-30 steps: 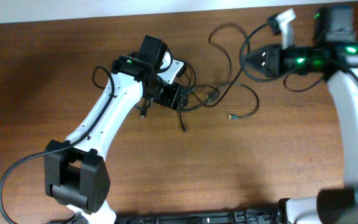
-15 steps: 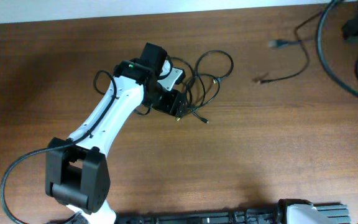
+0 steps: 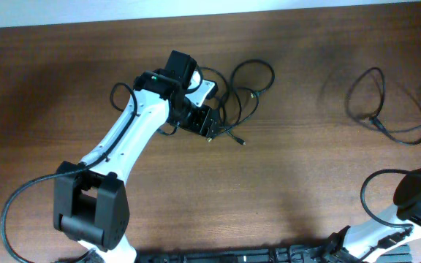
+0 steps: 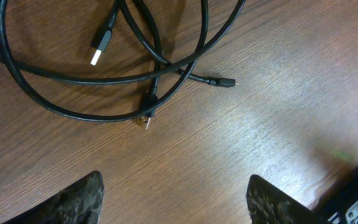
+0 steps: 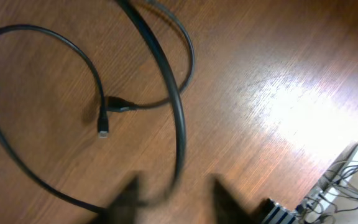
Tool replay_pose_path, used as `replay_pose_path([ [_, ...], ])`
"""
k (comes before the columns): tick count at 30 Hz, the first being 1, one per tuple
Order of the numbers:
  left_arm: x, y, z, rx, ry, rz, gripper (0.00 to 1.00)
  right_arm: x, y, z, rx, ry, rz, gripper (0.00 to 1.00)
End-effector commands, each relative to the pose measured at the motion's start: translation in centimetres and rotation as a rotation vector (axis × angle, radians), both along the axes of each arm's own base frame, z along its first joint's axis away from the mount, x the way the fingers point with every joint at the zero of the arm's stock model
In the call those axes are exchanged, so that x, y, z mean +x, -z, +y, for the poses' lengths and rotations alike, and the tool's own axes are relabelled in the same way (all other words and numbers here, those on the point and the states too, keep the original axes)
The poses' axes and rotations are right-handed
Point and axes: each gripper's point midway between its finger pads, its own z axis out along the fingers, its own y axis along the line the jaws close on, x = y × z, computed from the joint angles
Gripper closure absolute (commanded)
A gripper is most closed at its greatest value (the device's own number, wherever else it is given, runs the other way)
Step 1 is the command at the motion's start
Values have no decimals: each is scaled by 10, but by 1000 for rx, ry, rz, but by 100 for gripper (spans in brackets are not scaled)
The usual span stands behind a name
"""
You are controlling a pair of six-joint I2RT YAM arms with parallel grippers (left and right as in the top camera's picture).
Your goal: Untangle cables
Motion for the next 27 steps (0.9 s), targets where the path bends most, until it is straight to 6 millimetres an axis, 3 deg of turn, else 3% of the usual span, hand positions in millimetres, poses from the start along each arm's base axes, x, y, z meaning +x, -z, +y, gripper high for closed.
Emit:
replay_pose_path([
  [1, -1, 2, 2, 9, 15, -7, 26, 4, 3, 9, 52, -1, -29, 4],
  [6, 0, 2, 3, 14, 14, -9, 26, 13, 4, 23, 132, -27, -78, 2],
  [9, 12, 9, 28, 156, -96, -46, 30, 42, 0, 67, 300, -267, -191, 1],
  [11, 24, 13, 68, 338, -372, -70, 30, 58, -3, 103, 342, -438, -213, 1],
  [13, 29, 13, 85, 360, -445, -65, 18, 75, -1, 154, 342, -646, -185, 1],
  [15, 34, 13, 104, 360, -498, -49, 7, 82, 5, 184, 358, -725, -157, 1],
  [18, 33, 15, 132, 319, -578, 28, 2, 94, 38, 258, 421, -894, -50, 1],
  [22, 32, 15, 135, 319, -584, 36, 0, 99, 96, 328, 483, -1014, 101, 5],
  [23, 32, 15, 135, 319, -584, 36, 0, 102, 112, 341, 493, -997, 126, 11],
  [27, 31, 15, 135, 320, -583, 39, 0, 109, 163, 366, 512, -916, 195, 18],
])
